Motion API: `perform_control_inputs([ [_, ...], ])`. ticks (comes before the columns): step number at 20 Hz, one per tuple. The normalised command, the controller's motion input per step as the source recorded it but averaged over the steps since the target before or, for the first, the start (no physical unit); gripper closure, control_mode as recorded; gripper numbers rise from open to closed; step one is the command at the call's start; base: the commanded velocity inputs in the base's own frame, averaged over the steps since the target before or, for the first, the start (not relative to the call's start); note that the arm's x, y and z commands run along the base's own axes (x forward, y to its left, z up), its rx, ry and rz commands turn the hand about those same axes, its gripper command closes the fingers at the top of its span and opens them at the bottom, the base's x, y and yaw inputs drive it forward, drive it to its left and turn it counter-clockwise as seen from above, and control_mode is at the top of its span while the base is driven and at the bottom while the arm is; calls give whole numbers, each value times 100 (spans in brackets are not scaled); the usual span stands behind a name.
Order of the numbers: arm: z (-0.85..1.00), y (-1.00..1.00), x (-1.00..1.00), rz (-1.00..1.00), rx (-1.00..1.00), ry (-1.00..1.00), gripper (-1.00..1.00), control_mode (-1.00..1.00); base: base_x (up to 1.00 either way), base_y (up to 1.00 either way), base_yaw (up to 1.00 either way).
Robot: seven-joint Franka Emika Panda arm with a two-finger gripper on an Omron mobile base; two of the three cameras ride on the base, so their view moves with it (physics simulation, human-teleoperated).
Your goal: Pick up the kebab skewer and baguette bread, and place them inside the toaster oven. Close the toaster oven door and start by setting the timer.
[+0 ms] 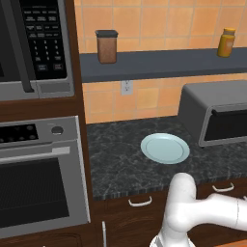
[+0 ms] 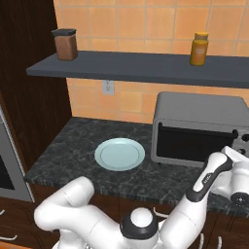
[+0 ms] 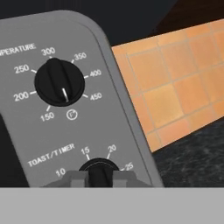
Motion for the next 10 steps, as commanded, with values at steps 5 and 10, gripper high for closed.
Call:
perform_control_inputs([
  [5,0,2,50,0,0,-14,100,-100,0,0,0],
  [10,2,1,28,0,0,-4,100,-100,0,0,0],
])
